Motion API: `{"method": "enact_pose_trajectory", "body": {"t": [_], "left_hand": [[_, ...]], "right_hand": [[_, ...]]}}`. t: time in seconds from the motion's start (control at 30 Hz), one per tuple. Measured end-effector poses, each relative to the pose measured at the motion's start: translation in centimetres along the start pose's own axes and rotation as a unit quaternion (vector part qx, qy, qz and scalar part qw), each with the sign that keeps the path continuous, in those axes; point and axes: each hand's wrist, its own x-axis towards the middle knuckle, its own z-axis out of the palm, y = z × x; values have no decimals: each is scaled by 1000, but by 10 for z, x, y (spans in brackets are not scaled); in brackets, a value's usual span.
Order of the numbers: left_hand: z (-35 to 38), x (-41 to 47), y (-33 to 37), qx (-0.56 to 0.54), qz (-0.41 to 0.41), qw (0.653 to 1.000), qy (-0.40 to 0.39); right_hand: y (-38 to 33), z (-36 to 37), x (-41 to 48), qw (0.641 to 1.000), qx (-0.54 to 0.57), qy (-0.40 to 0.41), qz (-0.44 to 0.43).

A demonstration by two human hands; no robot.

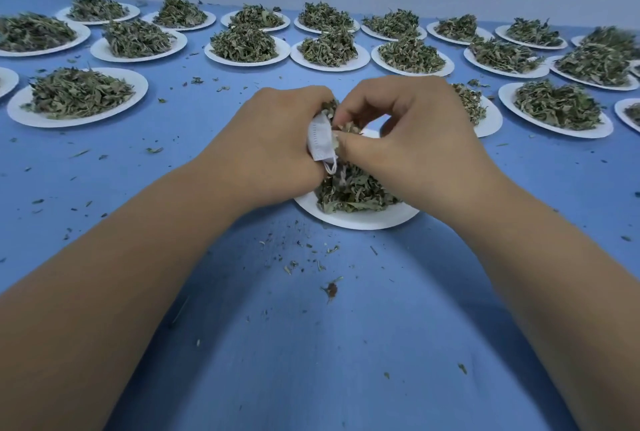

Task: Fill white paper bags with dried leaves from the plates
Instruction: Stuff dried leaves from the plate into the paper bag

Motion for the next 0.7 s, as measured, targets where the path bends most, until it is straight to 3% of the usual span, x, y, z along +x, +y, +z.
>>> {"method": "enact_pose_trajectory", "body": {"t": [0.23,0.43,0.7], "left_hand": [[2,1,-4,1,-1,1000,5],[5,1,-3,28,5,1000,4],[3,0,0,18,15,1000,8]], "right_hand": [[5,-10,3,989,66,-132,24],[3,-10,5,996,81,-36,3],[-1,-5,0,998,59,-25,16]]}}
